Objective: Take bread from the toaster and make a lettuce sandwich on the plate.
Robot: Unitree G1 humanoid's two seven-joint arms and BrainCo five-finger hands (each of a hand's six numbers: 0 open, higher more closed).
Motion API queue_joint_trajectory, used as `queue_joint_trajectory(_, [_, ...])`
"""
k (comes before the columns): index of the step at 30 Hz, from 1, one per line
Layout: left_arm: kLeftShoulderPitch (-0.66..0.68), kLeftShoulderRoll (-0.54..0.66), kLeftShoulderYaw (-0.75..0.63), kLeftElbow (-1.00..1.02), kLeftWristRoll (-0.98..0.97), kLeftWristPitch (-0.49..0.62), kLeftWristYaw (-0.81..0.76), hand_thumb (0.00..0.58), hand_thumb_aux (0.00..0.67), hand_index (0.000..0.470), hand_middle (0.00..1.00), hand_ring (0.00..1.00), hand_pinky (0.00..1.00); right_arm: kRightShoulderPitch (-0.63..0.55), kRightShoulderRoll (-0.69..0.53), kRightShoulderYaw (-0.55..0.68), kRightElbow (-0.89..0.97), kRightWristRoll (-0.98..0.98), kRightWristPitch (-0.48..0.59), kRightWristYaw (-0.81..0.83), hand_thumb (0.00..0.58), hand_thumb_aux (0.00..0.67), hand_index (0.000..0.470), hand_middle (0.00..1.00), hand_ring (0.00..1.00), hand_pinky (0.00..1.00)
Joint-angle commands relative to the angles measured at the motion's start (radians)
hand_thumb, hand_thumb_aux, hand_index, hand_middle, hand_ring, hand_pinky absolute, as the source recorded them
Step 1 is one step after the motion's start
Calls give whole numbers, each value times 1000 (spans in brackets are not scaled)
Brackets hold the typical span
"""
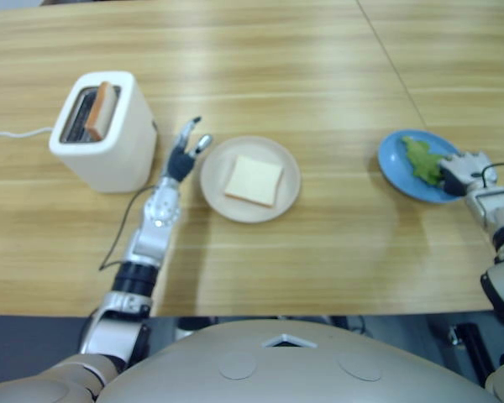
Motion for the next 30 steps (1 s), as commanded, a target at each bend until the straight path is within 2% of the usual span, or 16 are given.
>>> queue_joint_trajectory(1, [6, 7, -5, 19, 4, 9, 0, 0, 0, 0, 0, 0, 0, 19, -7, 12, -9, 25, -26, 23, 580, 670, 460, 475, 475, 475])
queue_joint_trajectory(2, [6, 8, -5, 20, 5, 9, 0, 0, 0, 0, 0, 0, 0, 21, -11, 9, -16, 31, -30, 19, 580, 670, 460, 569, 569, 569])
queue_joint_trajectory(3, [6, 8, -5, 20, 5, 9, 0, 0, 0, 0, 0, 0, 0, 23, -15, 7, -21, 37, -34, 16, 580, 670, 460, 588, 588, 588])
queue_joint_trajectory(4, [6, 8, -5, 20, 6, 9, 0, 0, 0, 0, 0, 0, 0, 24, -18, 4, -29, 43, -38, 11, 580, 670, 460, 737, 737, 737])
queue_joint_trajectory(5, [5, 9, -5, 21, 6, 8, 1, 0, 0, 0, 0, 0, 0, 25, -22, -2, -38, 52, -42, 4, 580, 670, 460, 937, 937, 937])
queue_joint_trajectory(6, [5, 10, -5, 22, 7, 8, 1, 0, 0, 0, 0, 0, 0, 26, -27, -10, -49, 62, -46, -1, 580, 670, 460, 1000, 1000, 1000])
queue_joint_trajectory(10, [7, 10, -2, 24, 6, 4, 5, 0, 0, 0, 0, 0, 0, 51, -66, -52, -140, 112, -70, -38, 580, 670, 460, 1000, 1000, 1000])
queue_joint_trajectory(13, [7, 12, 4, 24, 0, -1, 9, 0, 0, 0, 0, 0, 0, 116, -120, -106, -296, 150, -72, -63, 580, 670, 460, 1000, 1000, 1000])
queue_joint_trajectory(20, [-3, 12, 44, 46, -51, -19, 14, 0, 0, 0, 0, 0, 0, 372, -234, -346, -882, 221, 29, -23, 580, 670, 460, 1000, 1000, 1000])
queue_joint_trajectory(25, [-14, -8, 76, 90, -120, -35, 5, 0, 0, 0, 0, 0, 0, 432, -180, -427, -1219, 191, 103, 81, 580, 670, 460, 1000, 1000, 1000])
queue_joint_trajectory(30, [-34, -29, 94, 149, -173, -53, -6, 0, 0, 0, 0, 0, 0, 348, -29, -355, -1379, 118, 117, 185, 580, 670, 460, 1000, 1000, 1000])
